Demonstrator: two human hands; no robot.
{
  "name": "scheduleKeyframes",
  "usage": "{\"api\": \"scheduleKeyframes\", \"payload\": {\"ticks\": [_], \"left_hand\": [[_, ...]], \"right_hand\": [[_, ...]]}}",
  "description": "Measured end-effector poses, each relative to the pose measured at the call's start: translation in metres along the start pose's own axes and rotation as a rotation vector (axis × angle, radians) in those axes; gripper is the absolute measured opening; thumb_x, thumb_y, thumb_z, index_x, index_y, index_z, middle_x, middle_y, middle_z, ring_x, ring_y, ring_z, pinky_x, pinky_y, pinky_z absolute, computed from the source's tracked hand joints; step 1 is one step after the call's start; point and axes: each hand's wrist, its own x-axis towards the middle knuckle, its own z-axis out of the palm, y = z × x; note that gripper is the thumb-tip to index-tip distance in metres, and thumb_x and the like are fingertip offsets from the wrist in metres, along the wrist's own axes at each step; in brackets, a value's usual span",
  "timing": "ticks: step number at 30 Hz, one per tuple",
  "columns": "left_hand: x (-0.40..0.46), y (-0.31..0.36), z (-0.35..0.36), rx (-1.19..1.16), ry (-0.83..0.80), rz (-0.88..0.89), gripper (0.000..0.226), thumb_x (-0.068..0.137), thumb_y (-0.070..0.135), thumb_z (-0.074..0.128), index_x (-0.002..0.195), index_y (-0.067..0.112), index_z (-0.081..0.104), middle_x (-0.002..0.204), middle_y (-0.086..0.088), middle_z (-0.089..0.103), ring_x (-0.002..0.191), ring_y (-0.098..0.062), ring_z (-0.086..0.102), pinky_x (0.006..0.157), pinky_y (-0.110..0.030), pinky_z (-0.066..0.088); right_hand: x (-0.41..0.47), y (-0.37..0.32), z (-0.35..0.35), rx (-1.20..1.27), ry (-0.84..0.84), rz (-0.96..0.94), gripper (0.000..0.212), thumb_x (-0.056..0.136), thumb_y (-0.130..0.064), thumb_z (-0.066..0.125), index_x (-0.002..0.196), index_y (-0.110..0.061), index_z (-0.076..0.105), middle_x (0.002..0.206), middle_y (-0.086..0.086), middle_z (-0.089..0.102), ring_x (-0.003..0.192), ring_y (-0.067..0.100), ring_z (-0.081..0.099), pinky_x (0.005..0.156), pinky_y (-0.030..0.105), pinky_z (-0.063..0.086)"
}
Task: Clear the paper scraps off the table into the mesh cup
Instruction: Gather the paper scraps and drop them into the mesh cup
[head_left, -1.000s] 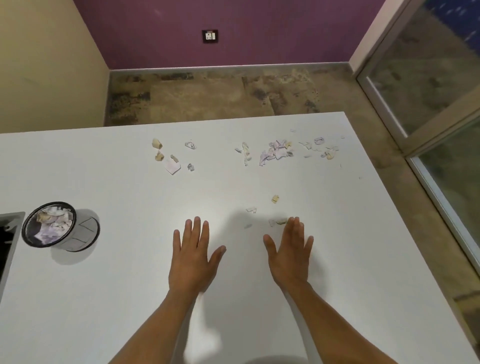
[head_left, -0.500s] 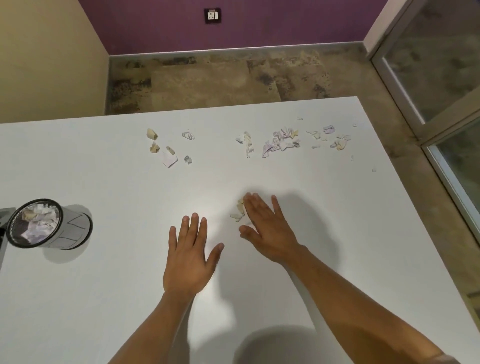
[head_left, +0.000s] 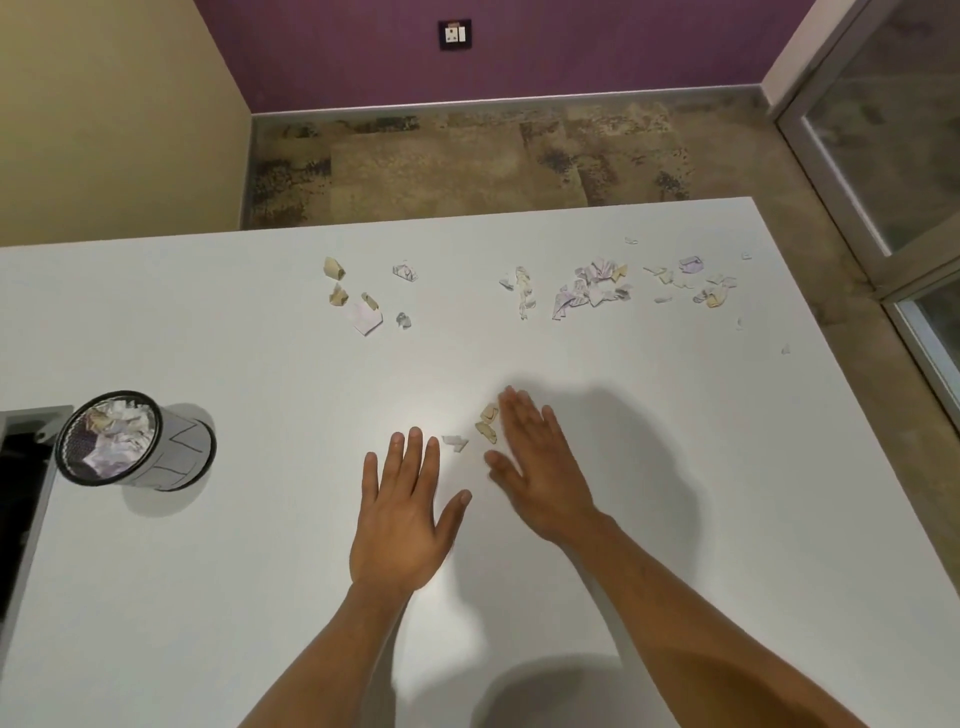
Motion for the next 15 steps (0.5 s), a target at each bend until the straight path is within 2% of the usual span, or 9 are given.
{"api": "scheduleKeyframes", "payload": {"ticks": [3,5,7,8,9,10,12,13,15], "left_hand": [[-0.001,0.001,-0.001,-0.023,0.022,0.008,0.071,0.100,0.059,0.023,0.155,0.015,0.020,0.163,-0.006,0.011,0.152,-0.021,-0.001,0.121,-0.048,0.002],[-0.001,0.001,-0.001,-0.067,0.043,-0.001,0.069,0.100,0.058,0.027,0.153,0.015,0.025,0.162,-0.005,0.016,0.151,-0.020,0.003,0.121,-0.046,0.003],[0.003,-0.001,-0.005,-0.159,0.078,-0.021,0.061,0.099,0.055,0.034,0.146,0.015,0.040,0.155,-0.002,0.035,0.147,-0.021,0.025,0.119,-0.046,0.017],[0.009,-0.003,-0.009,-0.213,0.113,-0.022,0.054,0.099,0.053,0.037,0.136,0.016,0.049,0.141,0.002,0.050,0.133,-0.021,0.043,0.112,-0.046,0.031],[0.017,-0.005,-0.014,-0.267,0.171,-0.022,0.046,0.099,0.051,0.038,0.124,0.016,0.054,0.121,0.006,0.057,0.112,-0.019,0.053,0.100,-0.042,0.041],[0.027,-0.009,-0.017,-0.305,0.241,-0.031,0.040,0.099,0.049,0.040,0.117,0.016,0.055,0.110,0.007,0.057,0.101,-0.018,0.053,0.094,-0.038,0.044],[0.050,-0.017,-0.023,-0.323,0.345,-0.082,0.040,0.098,0.045,0.043,0.123,0.017,0.055,0.125,0.002,0.057,0.121,-0.022,0.049,0.102,-0.034,0.037],[0.064,-0.021,-0.026,-0.315,0.362,-0.111,0.043,0.098,0.045,0.044,0.128,0.017,0.054,0.136,-0.001,0.052,0.135,-0.024,0.040,0.107,-0.037,0.032],[0.097,-0.031,-0.032,-0.296,0.362,-0.161,0.050,0.097,0.047,0.043,0.136,0.016,0.049,0.150,-0.007,0.041,0.147,-0.027,0.023,0.114,-0.043,0.026]], "right_hand": [[-0.013,0.019,-0.017,0.172,0.234,0.205,0.061,0.100,-0.053,0.027,0.153,-0.022,0.021,0.161,-0.007,0.018,0.148,0.006,0.009,0.120,0.025,0.011],[-0.026,0.036,-0.024,0.072,0.261,0.350,0.064,0.099,-0.055,0.019,0.151,-0.019,0.026,0.160,-0.005,0.022,0.147,0.004,0.009,0.119,0.025,0.011],[-0.034,0.045,-0.023,-0.079,0.227,0.413,0.065,0.100,-0.053,0.011,0.151,-0.016,0.027,0.159,-0.001,0.025,0.147,0.006,0.012,0.120,0.026,0.007],[-0.033,0.046,-0.021,-0.160,0.201,0.405,0.063,0.101,-0.049,0.009,0.150,-0.014,0.028,0.158,0.002,0.028,0.147,0.010,0.015,0.121,0.029,0.006],[-0.031,0.046,-0.020,-0.226,0.173,0.387,0.062,0.102,-0.046,0.009,0.149,-0.012,0.029,0.157,0.003,0.030,0.147,0.013,0.018,0.122,0.033,0.005],[-0.028,0.045,-0.019,-0.263,0.146,0.373,0.060,0.102,-0.044,0.010,0.149,-0.012,0.030,0.156,0.003,0.030,0.147,0.015,0.019,0.122,0.035,0.005],[-0.025,0.045,-0.020,-0.299,0.110,0.359,0.060,0.102,-0.043,0.009,0.150,-0.013,0.028,0.157,0.003,0.028,0.148,0.016,0.017,0.122,0.037,0.003],[-0.025,0.046,-0.020,-0.313,0.102,0.351,0.059,0.102,-0.042,0.008,0.150,-0.013,0.026,0.158,0.003,0.027,0.148,0.015,0.015,0.122,0.037,0.002],[-0.026,0.048,-0.020,-0.332,0.088,0.347,0.058,0.102,-0.042,0.008,0.151,-0.014,0.022,0.158,0.002,0.025,0.148,0.015,0.013,0.122,0.038,0.002]]}}
